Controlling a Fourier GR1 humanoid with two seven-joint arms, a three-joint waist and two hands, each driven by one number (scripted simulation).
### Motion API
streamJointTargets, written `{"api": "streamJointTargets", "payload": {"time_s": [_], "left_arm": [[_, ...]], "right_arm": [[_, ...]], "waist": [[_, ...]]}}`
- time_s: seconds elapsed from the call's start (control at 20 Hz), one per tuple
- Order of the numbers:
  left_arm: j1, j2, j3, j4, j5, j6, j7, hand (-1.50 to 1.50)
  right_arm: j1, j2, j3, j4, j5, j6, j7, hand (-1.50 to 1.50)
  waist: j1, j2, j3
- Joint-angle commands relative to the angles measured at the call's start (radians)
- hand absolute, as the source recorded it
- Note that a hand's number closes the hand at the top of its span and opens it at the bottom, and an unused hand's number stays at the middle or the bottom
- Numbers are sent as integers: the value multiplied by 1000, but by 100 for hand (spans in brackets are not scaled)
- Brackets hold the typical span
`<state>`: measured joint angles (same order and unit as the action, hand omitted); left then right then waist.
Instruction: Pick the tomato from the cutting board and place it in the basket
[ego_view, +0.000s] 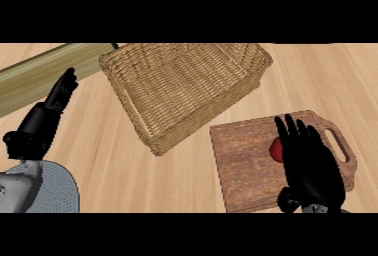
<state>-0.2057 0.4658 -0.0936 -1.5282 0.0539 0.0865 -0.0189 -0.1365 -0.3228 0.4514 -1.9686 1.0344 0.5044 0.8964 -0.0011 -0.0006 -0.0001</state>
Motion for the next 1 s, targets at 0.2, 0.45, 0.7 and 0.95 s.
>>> {"api": "streamJointTargets", "payload": {"time_s": [0.2,0.45,0.7,0.95], "left_arm": [[-8,-38,61,45,-52,-62,-39,0],[-71,-59,86,1,-79,-65,57,0],[11,-62,134,27,-54,-162,-34,0],[31,-110,125,-47,-117,-128,31,0]], "right_arm": [[79,-36,-62,67,86,-134,-155,-150],[77,25,-69,87,107,-147,-162,-150],[53,94,-60,184,159,-178,-173,-150],[52,126,-81,277,191,-231,-216,-150]], "waist": [[-2,0,0],[-3,0,0],[1,1,0],[3,0,0]]}}
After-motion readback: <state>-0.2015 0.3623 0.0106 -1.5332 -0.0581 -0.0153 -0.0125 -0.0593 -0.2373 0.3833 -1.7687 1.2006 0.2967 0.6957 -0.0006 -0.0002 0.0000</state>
